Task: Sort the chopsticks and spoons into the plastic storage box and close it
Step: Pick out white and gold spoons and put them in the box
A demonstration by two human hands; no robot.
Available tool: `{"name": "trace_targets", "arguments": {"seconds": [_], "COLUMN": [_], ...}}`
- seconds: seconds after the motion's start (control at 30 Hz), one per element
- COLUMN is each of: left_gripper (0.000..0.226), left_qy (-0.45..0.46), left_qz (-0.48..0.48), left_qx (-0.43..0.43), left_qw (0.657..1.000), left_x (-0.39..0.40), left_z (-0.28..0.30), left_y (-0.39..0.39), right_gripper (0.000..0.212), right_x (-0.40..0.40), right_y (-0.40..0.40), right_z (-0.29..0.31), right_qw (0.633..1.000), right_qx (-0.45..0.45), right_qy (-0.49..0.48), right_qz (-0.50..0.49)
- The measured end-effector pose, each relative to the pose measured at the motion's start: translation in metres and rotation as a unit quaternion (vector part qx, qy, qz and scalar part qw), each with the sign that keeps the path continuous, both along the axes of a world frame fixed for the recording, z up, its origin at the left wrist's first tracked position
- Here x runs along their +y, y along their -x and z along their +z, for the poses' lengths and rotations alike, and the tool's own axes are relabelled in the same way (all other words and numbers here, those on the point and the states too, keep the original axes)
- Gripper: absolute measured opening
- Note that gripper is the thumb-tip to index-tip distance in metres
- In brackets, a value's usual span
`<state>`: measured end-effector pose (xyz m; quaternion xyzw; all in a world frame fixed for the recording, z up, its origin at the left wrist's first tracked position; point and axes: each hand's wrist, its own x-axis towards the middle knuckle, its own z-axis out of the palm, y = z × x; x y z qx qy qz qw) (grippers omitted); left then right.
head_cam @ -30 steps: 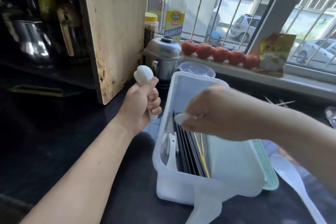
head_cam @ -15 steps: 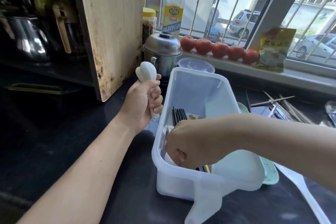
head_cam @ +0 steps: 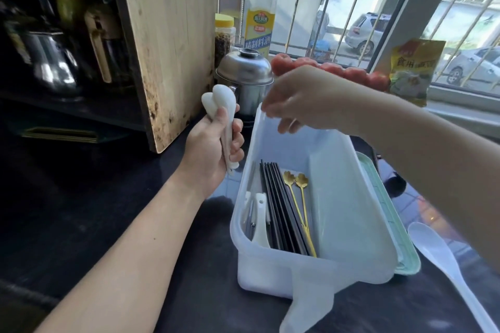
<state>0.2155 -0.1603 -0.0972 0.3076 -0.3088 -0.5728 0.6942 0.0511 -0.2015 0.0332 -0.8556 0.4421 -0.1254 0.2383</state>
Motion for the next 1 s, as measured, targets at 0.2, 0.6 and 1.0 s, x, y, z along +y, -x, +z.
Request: {"name": "trace_targets", "arguments": {"seconds": [0.2, 0.6, 1.0], "left_gripper": [0.036, 0.035, 0.036], "left_qy": [0.055, 0.047, -0.038], "left_qz": [-0.048, -0.032, 0.08], "left_qx": [-0.027, -0.011, -0.039], "left_qw": [0.997, 0.998, 0.995], "left_x": [0.007, 0.007, -0.003], "left_z": [0.005, 0.009, -0.002], "left_y": [0.0, -0.002, 0.004], "right_gripper": [0.025, 0.01, 0.027], "right_x": [-0.002, -0.007, 0.055], "right_y": [-0.027, -0.019, 0.047], "right_z": [-0.006, 0.007, -0.003], "right_qw": [0.995, 0.872, 0.977], "right_qx": [-0.073, -0.376, 0.084], "right_qy": [-0.069, -0.312, 0.162], "right_qz": [-0.019, -0.017, 0.112]}}
